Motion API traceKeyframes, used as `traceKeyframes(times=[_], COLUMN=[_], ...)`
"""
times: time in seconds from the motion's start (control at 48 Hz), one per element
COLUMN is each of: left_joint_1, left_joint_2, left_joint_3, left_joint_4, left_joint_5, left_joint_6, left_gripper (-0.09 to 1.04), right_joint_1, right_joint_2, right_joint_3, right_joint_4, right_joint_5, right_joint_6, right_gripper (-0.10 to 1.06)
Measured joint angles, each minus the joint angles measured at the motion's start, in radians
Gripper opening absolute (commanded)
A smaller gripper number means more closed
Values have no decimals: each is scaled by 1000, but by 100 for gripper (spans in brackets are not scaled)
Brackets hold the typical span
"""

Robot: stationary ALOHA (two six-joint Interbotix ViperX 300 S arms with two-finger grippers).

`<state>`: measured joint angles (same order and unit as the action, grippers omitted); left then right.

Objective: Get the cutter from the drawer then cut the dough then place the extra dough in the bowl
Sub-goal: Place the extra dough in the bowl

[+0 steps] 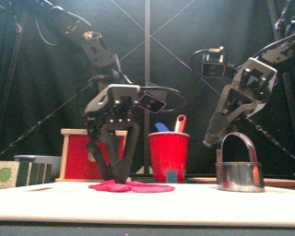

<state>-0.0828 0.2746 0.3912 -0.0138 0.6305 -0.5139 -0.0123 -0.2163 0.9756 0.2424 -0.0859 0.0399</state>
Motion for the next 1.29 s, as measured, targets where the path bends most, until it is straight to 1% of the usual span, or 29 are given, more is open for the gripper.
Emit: traceKeyframes(times=[0.5,0.979,1.292], left_joint_1=[-14,-17,-17], left_joint_2=[9,5,5], left_joint_3=[-2,-5,-5], left_joint_4=[-12,0,9], left_joint_5=[11,20,25], left_joint_6=[2,2,2], left_gripper=[74,74,62], right_joint_1=[2,2,2], right_joint_2=[0,0,0], right_joint_3=[5,9,9], right_joint_4=[9,17,20], right_joint_5=[0,0,0], right_joint_6=[0,0,0], right_gripper=[89,89,89])
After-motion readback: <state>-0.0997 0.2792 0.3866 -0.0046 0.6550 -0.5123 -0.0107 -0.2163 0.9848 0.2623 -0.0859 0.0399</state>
